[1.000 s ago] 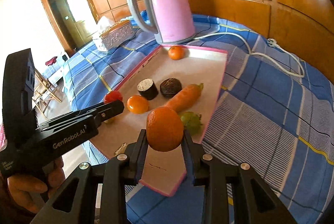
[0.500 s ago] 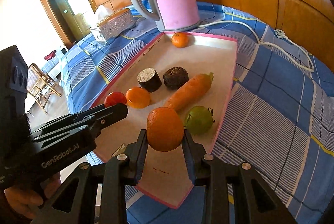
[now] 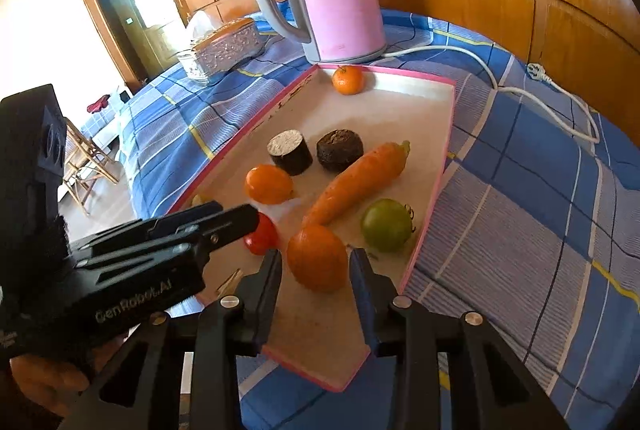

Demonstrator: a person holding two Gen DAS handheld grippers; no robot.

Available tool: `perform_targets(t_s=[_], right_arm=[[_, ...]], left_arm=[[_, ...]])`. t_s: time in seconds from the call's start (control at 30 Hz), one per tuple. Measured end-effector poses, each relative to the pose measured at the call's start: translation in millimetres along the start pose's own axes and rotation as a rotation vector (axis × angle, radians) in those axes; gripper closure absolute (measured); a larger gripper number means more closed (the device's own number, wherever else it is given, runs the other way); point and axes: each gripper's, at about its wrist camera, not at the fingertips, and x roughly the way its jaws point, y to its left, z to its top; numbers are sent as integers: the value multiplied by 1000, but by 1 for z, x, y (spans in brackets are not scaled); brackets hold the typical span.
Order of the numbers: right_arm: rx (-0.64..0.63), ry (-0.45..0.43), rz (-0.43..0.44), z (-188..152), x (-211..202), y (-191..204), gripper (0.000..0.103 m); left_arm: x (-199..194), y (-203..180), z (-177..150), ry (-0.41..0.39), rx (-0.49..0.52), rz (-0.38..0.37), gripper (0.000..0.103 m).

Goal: Organize fruits
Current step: 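Lower the orange into the tray and open the right tool while the left tool releases the tomato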

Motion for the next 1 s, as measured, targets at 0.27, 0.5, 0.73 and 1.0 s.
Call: perform_targets(t_s=[0.27,0.5,0.73,1.0], right_arm=[[-17,6,-38,-3,8,3,74],[-11,-16,-61,3,10,1,74],[-4,-5,-46,0,8,3,74],[26,-36,-63,-4,-7,3,73]], left_arm=[[-7,-3,1,-41,34,83,67],[-5,-2,1,-37,30,119,67],[-9,-10,-1,-49,52,138,64],[-18,-17,-4,-81,73,146,61]])
